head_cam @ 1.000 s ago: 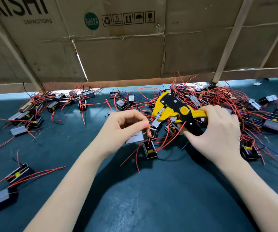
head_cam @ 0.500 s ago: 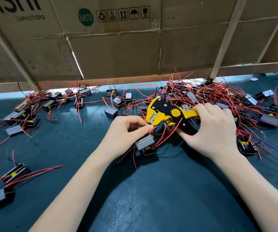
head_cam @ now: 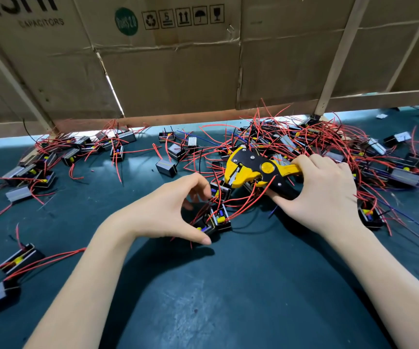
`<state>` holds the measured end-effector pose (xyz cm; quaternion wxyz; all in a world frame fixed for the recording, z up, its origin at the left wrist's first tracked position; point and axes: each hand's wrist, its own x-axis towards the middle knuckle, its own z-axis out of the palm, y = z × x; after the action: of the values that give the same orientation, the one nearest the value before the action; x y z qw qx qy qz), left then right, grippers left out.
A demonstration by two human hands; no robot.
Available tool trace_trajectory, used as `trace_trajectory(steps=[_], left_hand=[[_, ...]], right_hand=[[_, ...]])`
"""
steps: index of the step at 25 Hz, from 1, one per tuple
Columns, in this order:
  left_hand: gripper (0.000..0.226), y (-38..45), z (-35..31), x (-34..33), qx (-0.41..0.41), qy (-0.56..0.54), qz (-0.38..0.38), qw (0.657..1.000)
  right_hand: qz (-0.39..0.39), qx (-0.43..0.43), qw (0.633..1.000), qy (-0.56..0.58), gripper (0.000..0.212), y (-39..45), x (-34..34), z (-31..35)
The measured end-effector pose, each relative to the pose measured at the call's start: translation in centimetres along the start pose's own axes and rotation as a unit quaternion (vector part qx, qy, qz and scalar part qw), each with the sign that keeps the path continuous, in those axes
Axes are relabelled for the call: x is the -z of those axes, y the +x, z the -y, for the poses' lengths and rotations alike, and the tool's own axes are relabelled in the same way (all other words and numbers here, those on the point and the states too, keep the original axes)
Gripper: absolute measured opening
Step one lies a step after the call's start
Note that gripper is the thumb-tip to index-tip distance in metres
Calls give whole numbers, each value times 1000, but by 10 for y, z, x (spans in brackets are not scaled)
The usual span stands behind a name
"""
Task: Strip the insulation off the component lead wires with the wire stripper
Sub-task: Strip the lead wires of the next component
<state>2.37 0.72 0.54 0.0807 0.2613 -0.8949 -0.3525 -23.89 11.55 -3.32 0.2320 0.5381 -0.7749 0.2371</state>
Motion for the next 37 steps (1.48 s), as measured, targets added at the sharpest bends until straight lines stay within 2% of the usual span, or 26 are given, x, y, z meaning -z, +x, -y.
trace_trajectory(steps=[2, 3, 5, 8, 11, 15, 25, 37], left_hand=[[45, -1, 1, 5, 12, 43, 7, 999], [37, 0, 0, 4, 14, 26, 13, 999], [27, 1, -4, 3, 13, -46, 5, 999], [16, 7, -9, 0, -7, -142, -67, 988], [18, 15, -15, -9, -22, -197, -150, 969], [27, 16, -16, -16, -54, -189, -212, 957], [14, 13, -13, -16, -68, -48, -223, 971], [11, 13, -9, -14, -59, -84, -173, 980]], right_hand=[[1, -5, 1000, 3, 57, 0, 0, -1], [3, -7, 1000, 4, 57, 0, 0, -1], [5, -12, 1000, 9, 57, 1, 1, 0], [4, -19, 1000, 16, 58, 0, 1, 1], [3, -20, 1000, 22, 59, 1, 2, 2], [-7, -31, 999, 20, 62, 0, 2, 2], [-11, -34, 999, 25, 62, 0, 2, 3], [-25, -32, 999, 30, 61, 0, 2, 2]])
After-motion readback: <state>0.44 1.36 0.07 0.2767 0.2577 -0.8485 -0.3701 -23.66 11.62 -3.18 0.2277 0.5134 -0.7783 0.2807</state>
